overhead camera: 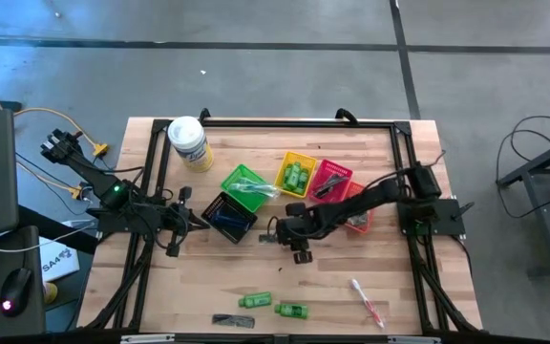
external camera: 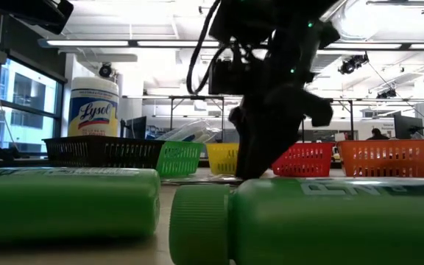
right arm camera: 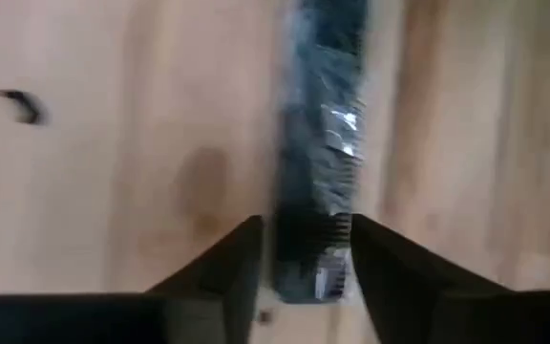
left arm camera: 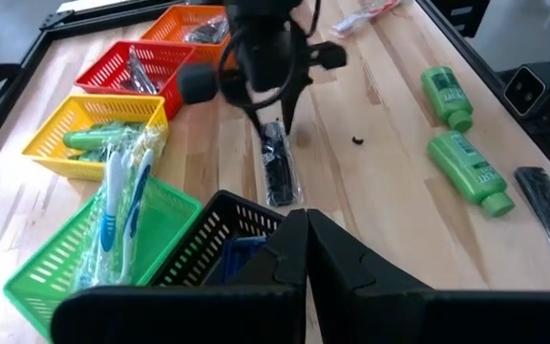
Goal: Pick & Place Travel size toiletries
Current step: Put the black comb into the red bin
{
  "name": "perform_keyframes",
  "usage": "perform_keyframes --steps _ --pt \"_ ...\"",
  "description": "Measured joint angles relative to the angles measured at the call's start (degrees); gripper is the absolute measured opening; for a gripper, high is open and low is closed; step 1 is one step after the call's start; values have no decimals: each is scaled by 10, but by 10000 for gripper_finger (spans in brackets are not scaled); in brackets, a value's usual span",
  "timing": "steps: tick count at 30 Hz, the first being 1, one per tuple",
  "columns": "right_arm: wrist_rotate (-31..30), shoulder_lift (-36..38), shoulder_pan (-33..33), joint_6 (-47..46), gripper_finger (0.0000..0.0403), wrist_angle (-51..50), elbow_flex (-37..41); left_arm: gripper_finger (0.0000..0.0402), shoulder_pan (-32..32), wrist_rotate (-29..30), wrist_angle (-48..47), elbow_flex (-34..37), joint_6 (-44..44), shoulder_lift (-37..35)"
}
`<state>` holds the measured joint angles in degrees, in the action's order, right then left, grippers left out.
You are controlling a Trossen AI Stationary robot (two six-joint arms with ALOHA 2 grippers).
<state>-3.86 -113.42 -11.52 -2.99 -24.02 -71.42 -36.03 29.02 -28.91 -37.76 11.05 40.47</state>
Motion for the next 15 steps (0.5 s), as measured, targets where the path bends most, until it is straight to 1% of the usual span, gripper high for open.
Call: perform_keyframes --steps 4,7,11,15 --pt "-1 -4 9 -1 189 -3 0 0 0 -2 -1 0 8 0" --pt "-4 -4 14 1 201 -2 0 0 0 -2 -6 0 13 0" --pt "-3 -9 14 1 186 1 3 0 0 -2 -13 0 15 0" --pt "1 -13 15 9 149 9 15 0 0 -2 -13 0 17 0"
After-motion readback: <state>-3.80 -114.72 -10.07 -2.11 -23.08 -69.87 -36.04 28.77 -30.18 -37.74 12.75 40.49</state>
